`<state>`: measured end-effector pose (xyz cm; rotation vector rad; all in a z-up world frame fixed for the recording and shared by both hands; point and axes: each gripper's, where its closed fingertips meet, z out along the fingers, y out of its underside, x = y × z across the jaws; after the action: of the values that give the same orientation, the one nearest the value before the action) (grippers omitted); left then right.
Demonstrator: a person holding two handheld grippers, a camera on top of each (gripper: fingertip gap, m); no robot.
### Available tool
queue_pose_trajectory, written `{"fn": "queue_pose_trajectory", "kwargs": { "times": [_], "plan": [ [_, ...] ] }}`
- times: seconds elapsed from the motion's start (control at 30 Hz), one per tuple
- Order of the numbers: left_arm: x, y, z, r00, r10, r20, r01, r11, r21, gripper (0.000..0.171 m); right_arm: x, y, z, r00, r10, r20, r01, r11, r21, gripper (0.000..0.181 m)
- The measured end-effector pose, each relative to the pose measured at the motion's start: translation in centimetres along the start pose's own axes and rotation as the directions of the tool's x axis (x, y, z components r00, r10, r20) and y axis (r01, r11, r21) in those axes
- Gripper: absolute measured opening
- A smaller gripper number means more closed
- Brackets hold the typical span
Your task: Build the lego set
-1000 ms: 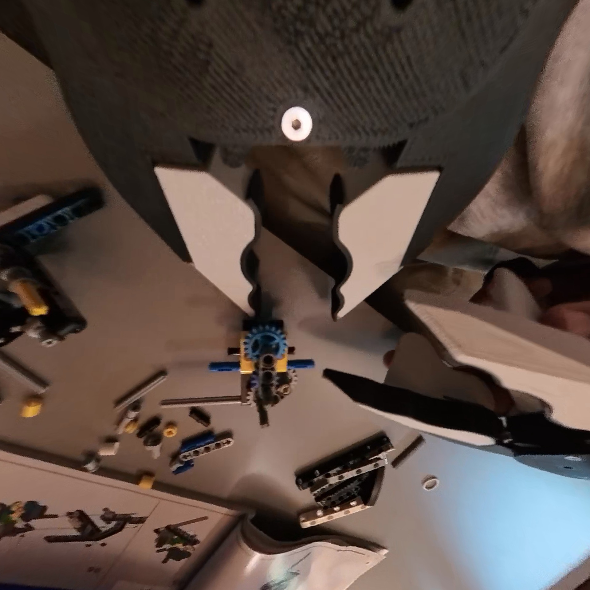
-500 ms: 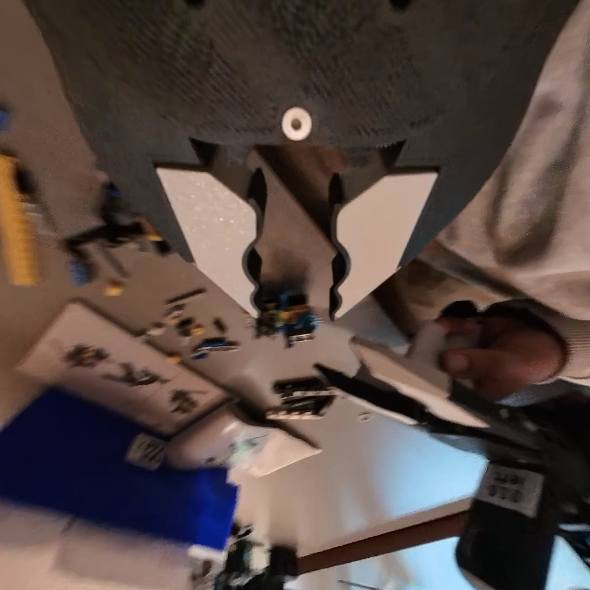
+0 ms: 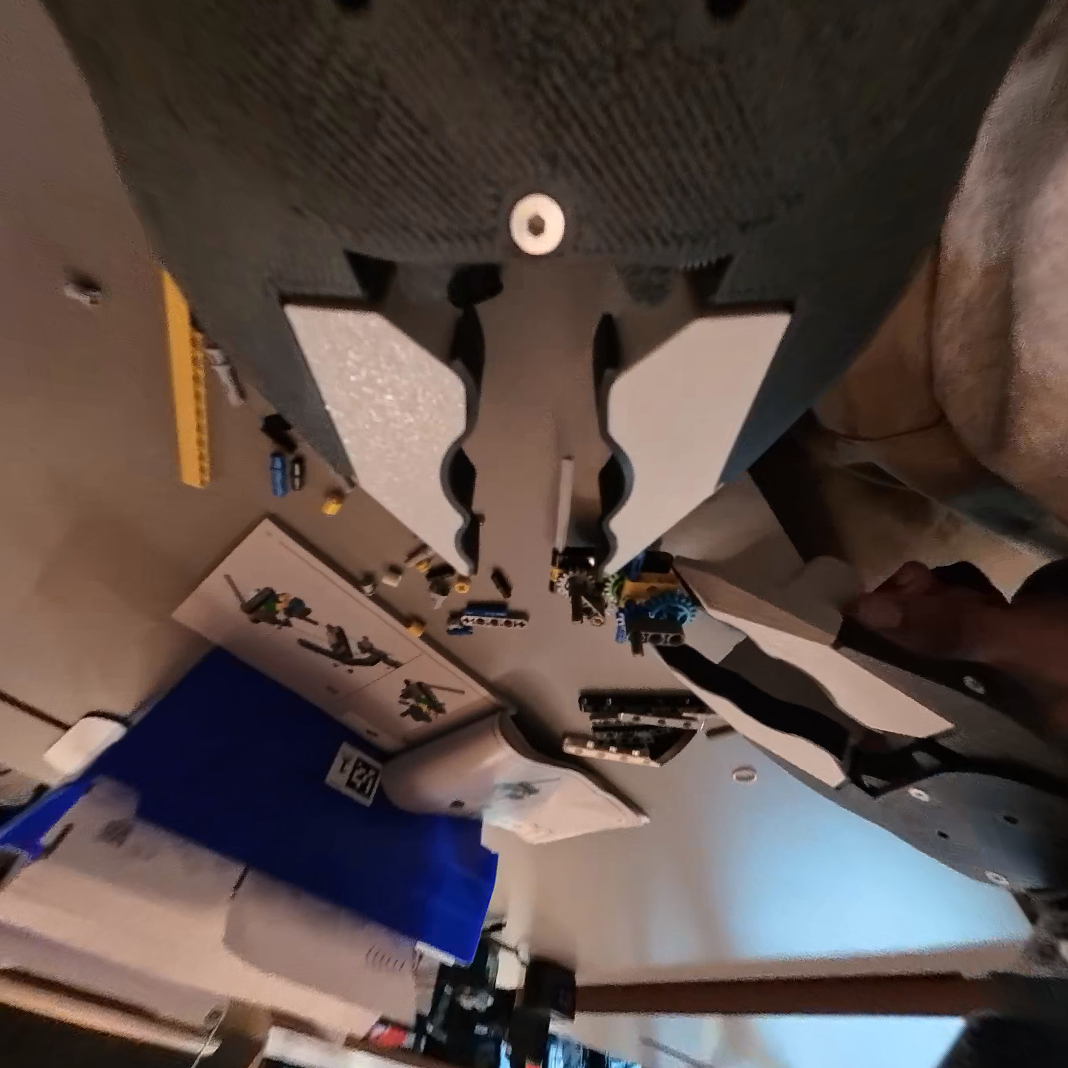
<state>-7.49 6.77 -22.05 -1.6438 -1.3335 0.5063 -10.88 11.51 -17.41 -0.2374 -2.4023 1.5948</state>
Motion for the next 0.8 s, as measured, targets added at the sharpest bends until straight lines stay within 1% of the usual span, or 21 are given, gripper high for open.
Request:
{"fn": "queue_pose_trajectory", "kwargs": {
  "times": [0.1, 0.23, 0.33, 0.37, 0.5, 0.57, 0.67, 0.8],
  "plan": [
    [-0.9, -0.1, -0.2, 1.0, -0.022, 0.013, 0.022, 1.0, -0.013, 0.046, 0.7, -0.6, -0.8, 0.999, 0.051, 0.006, -0.051, 0.997, 0.063, 0.036],
    [-3.1, -0.4, -0.5, 0.996, -0.017, 0.088, 0.019, 1.0, -0.023, 0.041, 1.3, -0.4, -1.0, 0.983, 0.171, 0.066, -0.176, 0.981, 0.086, 0.038],
    [-3.6, -0.7, -0.6, 0.997, -0.017, 0.08, 0.019, 1.0, -0.023, 0.041, 1.8, -0.4, -1.3, 0.975, 0.209, 0.08, -0.217, 0.97, 0.108, 0.038],
    [-3.6, -0.9, -0.6, 0.998, -0.018, 0.066, 0.019, 1.0, -0.023, 0.042, 2.0, -0.5, -1.4, 0.974, 0.211, 0.075, -0.219, 0.969, 0.116, 0.038],
    [-2.8, -1.7, -0.9, 0.997, 0.014, -0.073, -0.015, 1.0, -0.005, 0.044, 2.4, -0.8, -1.8, 0.975, 0.214, 0.066, -0.222, 0.964, 0.146, 0.042],
    [-2.0, -1.8, -1.0, 0.984, 0.024, -0.176, -0.024, 1.0, -0.002, 0.046, 2.0, -1.3, -2.0, 0.971, 0.217, 0.097, -0.231, 0.958, 0.169, 0.047],
    [-1.4, -1.8, -1.1, 0.964, -0.028, -0.264, 0.031, 0.999, 0.006, 0.045, 1.5, -2.0, -2.2, 0.966, 0.217, 0.139, -0.243, 0.947, 0.212, 0.048],
    [-1.2, -2.4, -1.8, 0.946, -0.054, -0.319, 0.076, 0.996, 0.056, 0.045, 1.4, -2.3, -2.0, 0.976, 0.18, 0.124, -0.205, 0.952, 0.226, 0.044]
  ]
}}
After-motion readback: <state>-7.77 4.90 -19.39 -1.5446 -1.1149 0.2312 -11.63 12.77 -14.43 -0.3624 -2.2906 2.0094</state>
